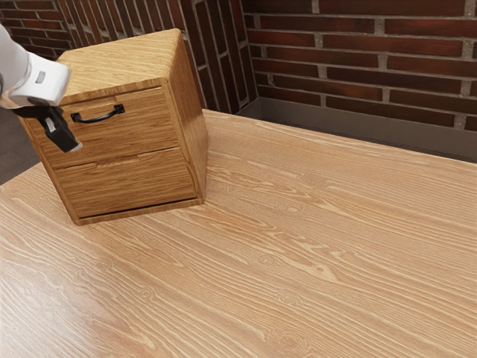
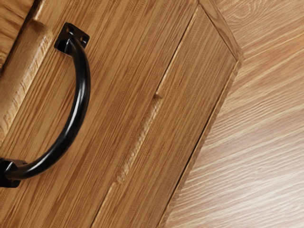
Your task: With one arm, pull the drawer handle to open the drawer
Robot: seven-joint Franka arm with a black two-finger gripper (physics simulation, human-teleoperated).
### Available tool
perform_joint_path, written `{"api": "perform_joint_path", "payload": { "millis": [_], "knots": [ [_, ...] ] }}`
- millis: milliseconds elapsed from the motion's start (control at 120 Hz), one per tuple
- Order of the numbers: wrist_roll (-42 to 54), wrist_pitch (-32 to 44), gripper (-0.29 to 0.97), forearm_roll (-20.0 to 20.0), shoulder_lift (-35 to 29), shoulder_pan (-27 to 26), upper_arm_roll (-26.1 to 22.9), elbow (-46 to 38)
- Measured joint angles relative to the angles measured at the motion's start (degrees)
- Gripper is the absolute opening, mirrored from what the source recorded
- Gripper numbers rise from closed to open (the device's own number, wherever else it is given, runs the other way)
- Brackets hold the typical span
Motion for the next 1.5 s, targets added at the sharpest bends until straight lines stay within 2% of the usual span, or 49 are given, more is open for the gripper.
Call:
{"api": "perform_joint_path", "payload": {
  "millis": [217, 633, 958, 1500],
  "knots": [
    [7.65, 3.77, 0.68, 0.29, 1.24, -0.54, -0.03, 0.14],
    [17.67, 6.06, 0.68, 0.28, 5.14, -0.50, 0.03, 1.03],
    [21.78, 6.51, 0.68, -0.26, 8.08, -0.38, 0.10, 4.37],
    [25.11, 7.85, 0.68, -3.71, 11.20, 1.61, 0.41, 4.60]
  ]
}}
